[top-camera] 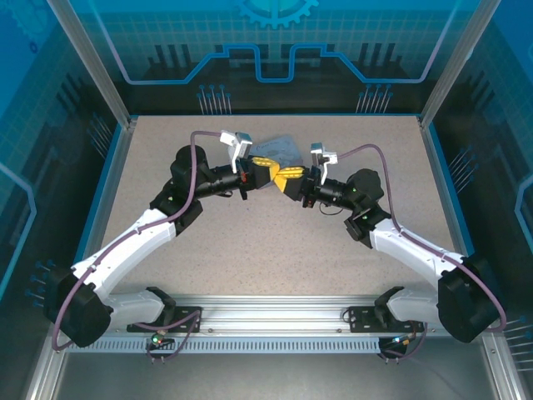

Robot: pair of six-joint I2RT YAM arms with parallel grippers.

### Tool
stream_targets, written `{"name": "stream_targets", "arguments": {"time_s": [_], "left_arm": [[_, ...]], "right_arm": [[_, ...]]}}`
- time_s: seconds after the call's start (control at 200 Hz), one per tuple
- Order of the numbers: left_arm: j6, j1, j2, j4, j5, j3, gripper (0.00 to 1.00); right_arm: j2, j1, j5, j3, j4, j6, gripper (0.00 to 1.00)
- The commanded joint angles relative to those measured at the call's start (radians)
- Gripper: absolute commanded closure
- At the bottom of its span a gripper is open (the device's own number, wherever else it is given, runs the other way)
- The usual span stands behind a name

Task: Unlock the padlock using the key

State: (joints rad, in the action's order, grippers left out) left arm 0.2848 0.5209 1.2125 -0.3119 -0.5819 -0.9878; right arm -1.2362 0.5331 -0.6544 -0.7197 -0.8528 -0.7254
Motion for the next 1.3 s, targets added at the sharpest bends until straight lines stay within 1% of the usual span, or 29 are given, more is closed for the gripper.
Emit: {"name": "stream_targets", "arguments": {"time_s": [0.0, 0.795, 1.066, 1.126, 1.176, 1.246, 1.296], "left_arm": [[-0.016, 0.001, -0.002, -0.013, 0.011, -0.009, 1.00], [-0.009, 0.002, 0.005, -0.024, 0.007, -0.006, 1.00], [-0.012, 0.002, 0.007, -0.021, 0.007, -0.006, 1.00], [-0.014, 0.001, 0.006, -0.022, 0.009, -0.005, 1.00], [-0.015, 0.002, 0.005, -0.022, 0.014, -0.005, 0.96], [-0.019, 0.001, 0.001, -0.020, 0.022, -0.005, 0.93], [-0.023, 0.001, -0.004, -0.016, 0.029, -0.002, 0.87]], "right_arm": [[0.004, -0.002, -0.002, -0.006, -0.012, 0.010, 0.80], [-0.044, 0.013, -0.005, -0.046, -0.046, -0.010, 0.81], [-0.040, 0.013, 0.004, -0.041, -0.040, -0.006, 0.96], [-0.035, 0.013, 0.007, -0.040, -0.021, 0.008, 0.97], [-0.027, 0.013, 0.014, -0.037, 0.000, 0.022, 0.99], [-0.015, 0.011, 0.031, -0.036, 0.053, 0.042, 1.00], [-0.006, 0.006, 0.038, -0.038, 0.098, 0.056, 1.00]]}}
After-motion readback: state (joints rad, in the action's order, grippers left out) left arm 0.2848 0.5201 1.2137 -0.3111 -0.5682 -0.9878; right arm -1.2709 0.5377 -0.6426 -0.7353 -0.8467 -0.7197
